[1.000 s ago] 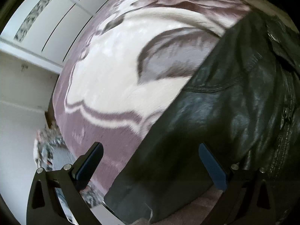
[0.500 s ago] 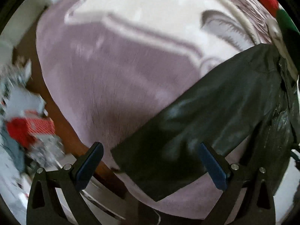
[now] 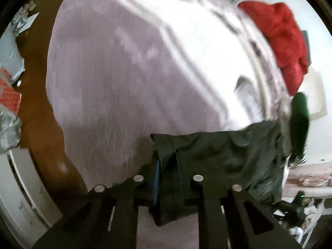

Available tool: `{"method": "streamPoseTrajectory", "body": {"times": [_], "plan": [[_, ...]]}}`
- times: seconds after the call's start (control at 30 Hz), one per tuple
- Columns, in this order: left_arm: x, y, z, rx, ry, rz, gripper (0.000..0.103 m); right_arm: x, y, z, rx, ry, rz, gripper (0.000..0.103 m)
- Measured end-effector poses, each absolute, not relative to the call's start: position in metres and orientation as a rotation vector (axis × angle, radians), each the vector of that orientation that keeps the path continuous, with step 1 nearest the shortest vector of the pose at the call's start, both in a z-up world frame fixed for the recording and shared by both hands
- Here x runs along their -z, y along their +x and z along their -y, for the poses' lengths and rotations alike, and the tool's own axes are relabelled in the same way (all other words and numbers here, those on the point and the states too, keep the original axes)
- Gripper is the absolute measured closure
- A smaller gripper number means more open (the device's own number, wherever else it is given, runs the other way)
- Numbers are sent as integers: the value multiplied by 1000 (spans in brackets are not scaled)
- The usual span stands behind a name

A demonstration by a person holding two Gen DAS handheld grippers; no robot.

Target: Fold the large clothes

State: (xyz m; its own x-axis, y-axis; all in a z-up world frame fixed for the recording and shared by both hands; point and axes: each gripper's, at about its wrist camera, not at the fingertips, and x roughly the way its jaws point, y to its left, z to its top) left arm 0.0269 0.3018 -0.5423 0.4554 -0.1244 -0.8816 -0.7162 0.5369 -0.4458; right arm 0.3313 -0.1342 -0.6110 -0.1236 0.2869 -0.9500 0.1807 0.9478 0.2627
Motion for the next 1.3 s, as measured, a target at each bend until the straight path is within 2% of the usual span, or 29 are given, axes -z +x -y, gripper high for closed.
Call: {"method": "streamPoseTrajectory", "body": {"times": [0.23,0.43,0.5,0.53,0.57,0.63,0.73,0.77,0.8,0.83,0.97,1.1,1.17,1.2,1.3], "plan": [[509,53,-358,-387,-877,-966,95,595,333,105,-76,343,-1655,61],[572,95,-394,-401,-905,-1066,94,585,346,86,-67,322,-1613,62],[575,97,-395,-409,-904,-1082,89,579,361,76,-40,205,-1564,60],[571,96,-393,-406,-904,-1083,89,577,372,63,-19,82,-1522,50],[568,93,-392,-405,-907,-1084,88,572,380,66,-23,16,-1494,46],[560,90,-387,-413,-890,-1105,86,580,397,38,-43,-222,-1423,42],[547,88,-383,-474,-788,-1134,73,607,411,0,-51,-562,-1346,42],[539,86,-381,-479,-757,-1141,60,614,412,-10,-47,-629,-1324,43],[535,84,-379,-486,-743,-1142,43,619,412,-19,-55,-684,-1292,52],[531,80,-378,-496,-732,-1142,37,620,410,-28,-88,-695,-1267,89],[526,65,-364,-506,-791,-1157,35,608,387,-55,-175,-740,-1156,97],[530,68,-336,-465,-867,-1174,35,612,374,-80,-257,-794,-1152,94],[534,66,-321,-442,-925,-1178,35,605,379,-66,-253,-708,-1204,93],[537,65,-313,-436,-974,-1170,35,598,381,-60,-252,-625,-1244,88],[554,59,-294,-410,-1134,-1136,35,570,384,-25,-269,-274,-1332,64]]}}
